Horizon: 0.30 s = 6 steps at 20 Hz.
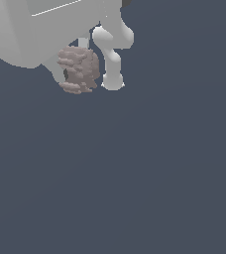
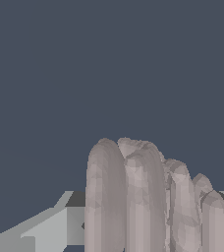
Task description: Pick up the object and move it to a goal position.
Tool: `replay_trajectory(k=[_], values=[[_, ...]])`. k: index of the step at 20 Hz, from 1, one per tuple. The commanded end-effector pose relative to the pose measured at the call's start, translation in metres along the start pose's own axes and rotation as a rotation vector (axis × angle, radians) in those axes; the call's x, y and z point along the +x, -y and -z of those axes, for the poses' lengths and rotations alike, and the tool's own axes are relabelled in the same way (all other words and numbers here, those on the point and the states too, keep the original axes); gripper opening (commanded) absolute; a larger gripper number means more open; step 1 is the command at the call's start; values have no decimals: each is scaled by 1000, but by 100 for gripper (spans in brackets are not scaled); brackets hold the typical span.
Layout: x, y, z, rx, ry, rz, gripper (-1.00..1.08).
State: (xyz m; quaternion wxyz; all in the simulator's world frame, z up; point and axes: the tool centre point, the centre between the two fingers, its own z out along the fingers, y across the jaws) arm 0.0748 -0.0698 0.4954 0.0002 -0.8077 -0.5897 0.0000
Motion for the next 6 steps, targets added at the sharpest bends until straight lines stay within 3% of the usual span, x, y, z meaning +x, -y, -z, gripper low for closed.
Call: replay_trajectory(k=[1, 6], values=[[0, 0, 2, 0, 0, 0, -100], [0, -1, 3, 0, 0, 0, -100]])
